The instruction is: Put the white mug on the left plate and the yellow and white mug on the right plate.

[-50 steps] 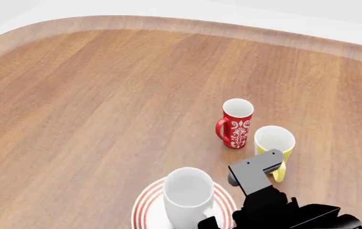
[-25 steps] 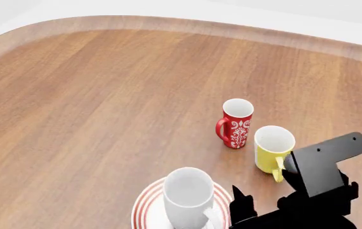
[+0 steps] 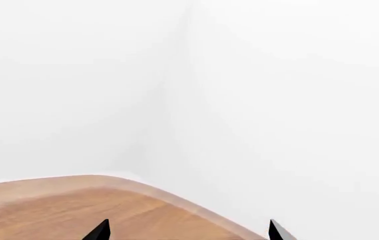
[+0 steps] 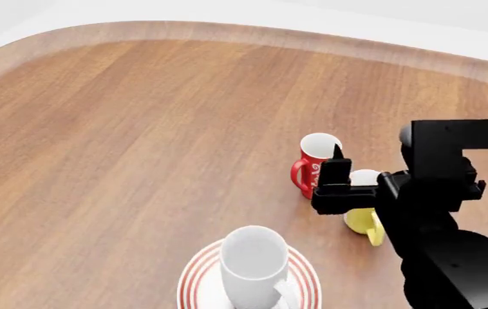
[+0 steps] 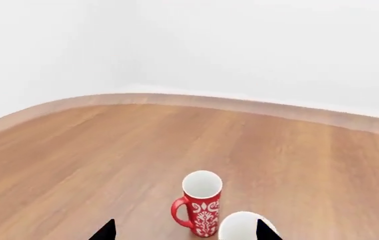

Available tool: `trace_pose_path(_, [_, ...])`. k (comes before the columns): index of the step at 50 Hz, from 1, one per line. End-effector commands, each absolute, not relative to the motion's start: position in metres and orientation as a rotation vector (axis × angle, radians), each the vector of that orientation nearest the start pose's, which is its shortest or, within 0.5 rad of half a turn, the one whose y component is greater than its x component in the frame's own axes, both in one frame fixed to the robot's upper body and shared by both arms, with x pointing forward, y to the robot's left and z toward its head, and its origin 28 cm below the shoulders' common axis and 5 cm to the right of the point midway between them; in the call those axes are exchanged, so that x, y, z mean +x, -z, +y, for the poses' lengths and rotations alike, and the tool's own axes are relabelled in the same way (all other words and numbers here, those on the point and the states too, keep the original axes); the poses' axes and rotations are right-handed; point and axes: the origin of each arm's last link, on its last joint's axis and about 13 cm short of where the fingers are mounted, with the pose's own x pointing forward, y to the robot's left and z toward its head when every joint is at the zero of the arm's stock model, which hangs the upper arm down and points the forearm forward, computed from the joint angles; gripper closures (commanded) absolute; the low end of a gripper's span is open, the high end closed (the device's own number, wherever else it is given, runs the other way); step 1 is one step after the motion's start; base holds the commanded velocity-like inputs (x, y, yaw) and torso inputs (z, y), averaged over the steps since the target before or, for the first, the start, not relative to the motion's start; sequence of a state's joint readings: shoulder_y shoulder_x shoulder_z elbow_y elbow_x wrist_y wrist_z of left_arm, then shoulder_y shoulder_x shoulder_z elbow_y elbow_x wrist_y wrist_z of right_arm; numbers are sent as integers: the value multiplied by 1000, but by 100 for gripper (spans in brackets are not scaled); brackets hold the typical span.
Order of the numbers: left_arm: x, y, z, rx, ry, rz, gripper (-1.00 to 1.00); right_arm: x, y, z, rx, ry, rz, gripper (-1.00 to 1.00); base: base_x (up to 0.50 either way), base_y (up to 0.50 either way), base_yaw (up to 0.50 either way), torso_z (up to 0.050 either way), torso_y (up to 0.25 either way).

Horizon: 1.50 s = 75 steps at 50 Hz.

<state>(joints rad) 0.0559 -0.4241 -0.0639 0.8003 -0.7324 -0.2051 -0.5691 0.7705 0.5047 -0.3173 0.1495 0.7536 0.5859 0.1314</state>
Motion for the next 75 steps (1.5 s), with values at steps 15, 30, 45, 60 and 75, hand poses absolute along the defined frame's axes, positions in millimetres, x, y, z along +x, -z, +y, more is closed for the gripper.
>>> trace_pose_path(15, [157, -168, 236, -368, -133, -367, -100, 387, -124, -160, 80, 6, 250, -100, 0, 0, 0, 0, 0])
trace_pose_path(30, [157, -167, 235, -369, -133, -367, -100, 381, -109, -161, 124, -57, 300, -100, 0, 0, 0, 0, 0])
trace_pose_path(45, [161, -168, 239, -373, -154, -369, -100, 409, -135, -164, 86, -44, 231, -100, 0, 0, 0, 0, 0])
trace_pose_path(60, [159, -169, 237, -359, -145, -375, -100, 412, -144, -172, 58, -5, 286, -100, 0, 0, 0, 0, -13])
trace_pose_path(75, [157, -169, 237, -360, -139, -389, -100, 411, -144, -173, 57, 12, 292, -100, 0, 0, 0, 3, -146])
